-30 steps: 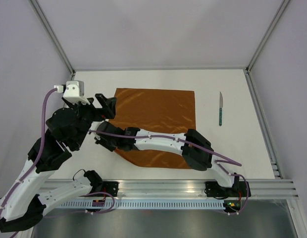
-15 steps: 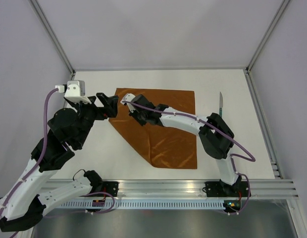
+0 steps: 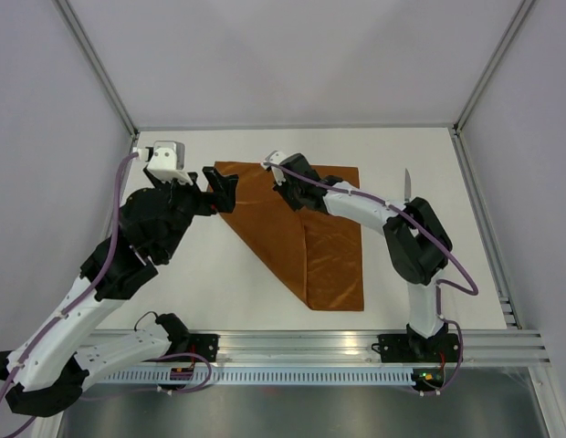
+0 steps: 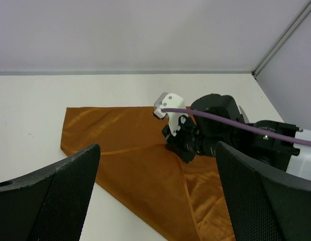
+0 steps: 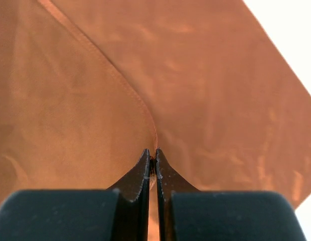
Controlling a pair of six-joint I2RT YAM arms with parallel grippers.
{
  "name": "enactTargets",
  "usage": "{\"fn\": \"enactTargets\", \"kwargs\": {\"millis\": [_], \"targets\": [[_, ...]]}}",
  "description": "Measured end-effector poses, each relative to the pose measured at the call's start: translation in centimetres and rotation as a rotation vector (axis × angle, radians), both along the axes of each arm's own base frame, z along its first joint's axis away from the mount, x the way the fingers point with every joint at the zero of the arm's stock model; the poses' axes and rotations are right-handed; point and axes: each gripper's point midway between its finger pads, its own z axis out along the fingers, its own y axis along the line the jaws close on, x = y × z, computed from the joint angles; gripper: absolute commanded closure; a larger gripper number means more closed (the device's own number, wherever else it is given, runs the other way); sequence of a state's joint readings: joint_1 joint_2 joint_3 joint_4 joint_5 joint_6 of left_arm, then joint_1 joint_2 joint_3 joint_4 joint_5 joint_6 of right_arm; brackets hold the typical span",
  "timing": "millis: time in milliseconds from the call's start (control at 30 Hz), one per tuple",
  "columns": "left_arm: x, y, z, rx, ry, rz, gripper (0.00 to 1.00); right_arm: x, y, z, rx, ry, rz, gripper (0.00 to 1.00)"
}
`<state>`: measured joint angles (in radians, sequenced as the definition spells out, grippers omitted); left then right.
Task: Fold the napkin, place the utensils inside, and roll it up
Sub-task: Fold the napkin at the center of the board.
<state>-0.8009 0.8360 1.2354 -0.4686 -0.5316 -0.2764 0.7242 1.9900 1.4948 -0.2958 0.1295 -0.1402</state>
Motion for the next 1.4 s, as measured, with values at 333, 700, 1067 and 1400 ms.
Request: {"fn": "enactTargets", "kwargs": {"millis": [333, 700, 1067, 1400], "targets": [[0.8, -1.4, -1.1, 0.008, 0.0, -0.026, 0.0, 4.7, -6.0, 0.4, 0.012, -0.02, -0.139, 1.0], [2.1, -3.4, -2.0, 0.031, 0.013, -0.06, 0.0, 7.6, -10.5, 0.8, 0.035, -0.042, -0.238, 1.0], [2.5, -4.1, -2.0, 0.034, 0.009, -0.075, 0.0, 8.9, -13.4, 0.9, 0.038, -0.045, -0.297, 0.99], [2.7, -4.8, -2.5, 0.047, 0.019, -0.093, 0.0, 10.1, -15.8, 0.6, 0.037, -0.049, -0.348, 1.0]]}}
